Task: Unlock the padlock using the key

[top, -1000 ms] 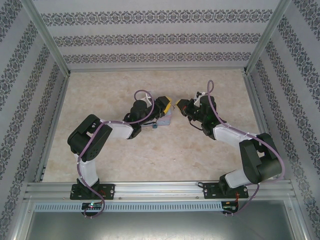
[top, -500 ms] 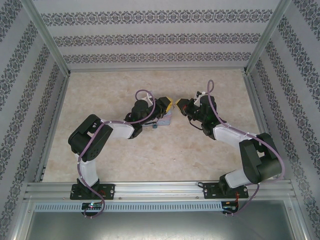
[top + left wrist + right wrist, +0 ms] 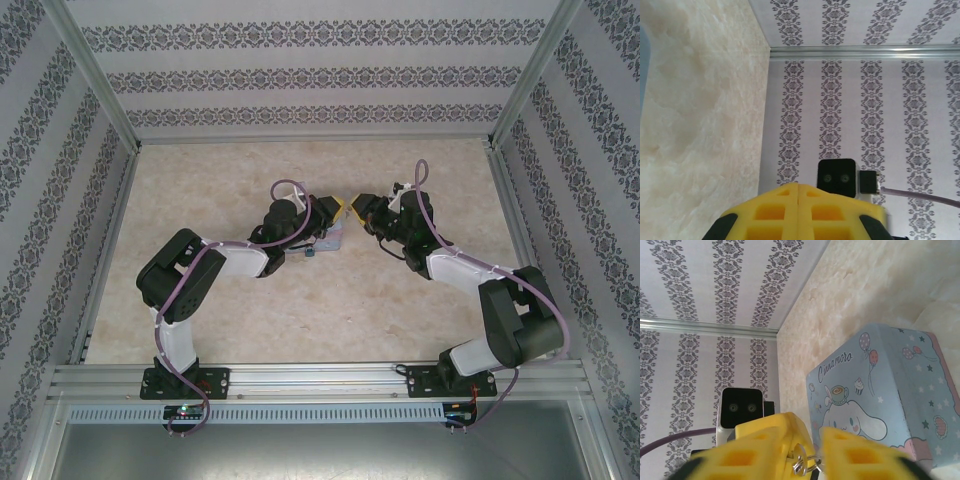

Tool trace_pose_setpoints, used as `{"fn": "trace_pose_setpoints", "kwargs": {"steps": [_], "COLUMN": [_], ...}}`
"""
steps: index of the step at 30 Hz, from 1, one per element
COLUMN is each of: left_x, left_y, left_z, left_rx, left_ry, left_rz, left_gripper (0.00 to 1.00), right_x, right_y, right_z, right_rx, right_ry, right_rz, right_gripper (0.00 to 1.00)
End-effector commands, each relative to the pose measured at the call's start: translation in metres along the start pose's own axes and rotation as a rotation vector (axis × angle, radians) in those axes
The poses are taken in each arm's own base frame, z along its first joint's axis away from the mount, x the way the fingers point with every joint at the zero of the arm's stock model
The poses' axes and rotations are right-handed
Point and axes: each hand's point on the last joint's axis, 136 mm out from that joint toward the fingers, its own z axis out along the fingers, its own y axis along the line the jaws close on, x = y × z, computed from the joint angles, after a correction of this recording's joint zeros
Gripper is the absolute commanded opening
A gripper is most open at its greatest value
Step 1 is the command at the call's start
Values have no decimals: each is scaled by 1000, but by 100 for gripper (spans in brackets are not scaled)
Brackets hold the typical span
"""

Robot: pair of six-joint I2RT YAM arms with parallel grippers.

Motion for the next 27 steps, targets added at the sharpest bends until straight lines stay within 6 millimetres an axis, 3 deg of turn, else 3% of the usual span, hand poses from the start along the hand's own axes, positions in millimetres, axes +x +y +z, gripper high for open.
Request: {"fn": "trace_pose_setpoints", "kwargs": {"steps": [1, 6, 11, 20, 27], "left_x": [6, 15, 14, 14, 15], "left_y": [-12, -23, -31, -59, -69], "left_z": [7, 8, -5, -21, -22], "left_rx": [-22, -132, -207, -39, 28], "left_ry": [90, 288, 422, 545, 571], "left_rz": [99, 360, 583, 582, 574], "left_gripper": [0, 0, 0, 0, 0], "right_x": [-12, -22, -15, 1, 13], "right_y": [3, -2, -1, 24, 47], "right_z": [-19, -39, -44, -46, -41], "right_rx": [-16, -20, -28, -130, -230], "right_ry": [-33, -32, 8, 106, 191], "right_rz": [-43, -81, -137, -299, -381], "right_gripper": [61, 66, 69, 69, 62]}}
